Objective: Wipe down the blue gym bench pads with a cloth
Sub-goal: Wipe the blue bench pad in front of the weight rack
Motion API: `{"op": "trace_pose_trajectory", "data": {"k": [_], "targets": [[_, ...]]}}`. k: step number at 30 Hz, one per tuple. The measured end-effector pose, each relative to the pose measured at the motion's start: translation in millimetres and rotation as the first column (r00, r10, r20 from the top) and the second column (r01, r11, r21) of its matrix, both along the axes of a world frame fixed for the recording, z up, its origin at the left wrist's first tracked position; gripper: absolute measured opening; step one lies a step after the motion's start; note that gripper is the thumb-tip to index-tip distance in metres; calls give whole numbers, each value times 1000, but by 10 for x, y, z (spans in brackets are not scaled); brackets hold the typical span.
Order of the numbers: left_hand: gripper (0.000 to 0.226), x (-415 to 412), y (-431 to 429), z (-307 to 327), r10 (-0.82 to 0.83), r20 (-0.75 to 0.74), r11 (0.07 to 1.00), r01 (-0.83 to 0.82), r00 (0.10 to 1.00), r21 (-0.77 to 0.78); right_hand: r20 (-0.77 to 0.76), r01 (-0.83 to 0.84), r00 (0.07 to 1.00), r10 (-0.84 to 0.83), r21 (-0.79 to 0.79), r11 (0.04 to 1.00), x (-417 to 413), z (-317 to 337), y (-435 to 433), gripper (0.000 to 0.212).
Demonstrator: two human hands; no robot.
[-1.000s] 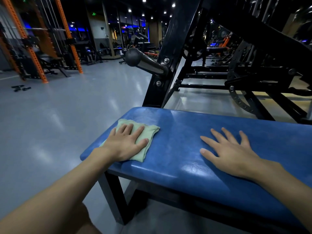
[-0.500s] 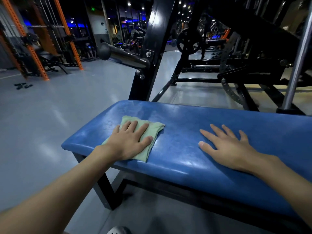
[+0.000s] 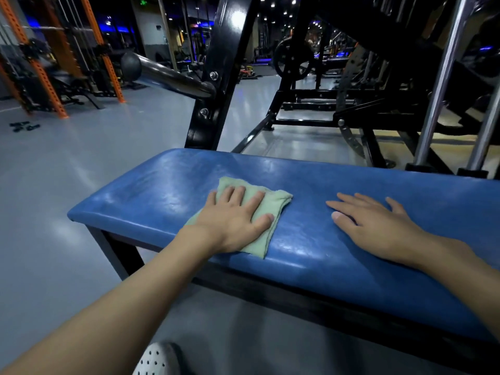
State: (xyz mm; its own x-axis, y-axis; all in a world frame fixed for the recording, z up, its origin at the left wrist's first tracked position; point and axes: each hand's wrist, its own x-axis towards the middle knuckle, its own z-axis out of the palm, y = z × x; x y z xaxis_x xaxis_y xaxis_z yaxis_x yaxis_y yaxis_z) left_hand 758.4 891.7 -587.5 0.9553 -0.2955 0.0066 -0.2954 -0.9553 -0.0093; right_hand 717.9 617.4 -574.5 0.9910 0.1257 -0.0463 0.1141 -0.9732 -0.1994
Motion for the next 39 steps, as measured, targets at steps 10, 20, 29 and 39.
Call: {"op": "trace_pose_trajectory", "data": {"k": [10,20,29,39], "targets": [[59,-165,-487,148,-81,7,977,81,997,-198,171,12,985,-27,90,996,-108,151,69,51],[53,-266,328,173,75,-6,979,-75,997,-192,34,-181,983,181,-9,984,177,-45,1172,63],[62,-233,-42,141,20,-52,977,-30,998,-210,23,-171,985,173,-86,982,8,-84,536,63],[57,-343,-418,136,-25,-67,986,13,997,-167,-27,-17,1000,16,-43,999,-185,28,427,67]]}}
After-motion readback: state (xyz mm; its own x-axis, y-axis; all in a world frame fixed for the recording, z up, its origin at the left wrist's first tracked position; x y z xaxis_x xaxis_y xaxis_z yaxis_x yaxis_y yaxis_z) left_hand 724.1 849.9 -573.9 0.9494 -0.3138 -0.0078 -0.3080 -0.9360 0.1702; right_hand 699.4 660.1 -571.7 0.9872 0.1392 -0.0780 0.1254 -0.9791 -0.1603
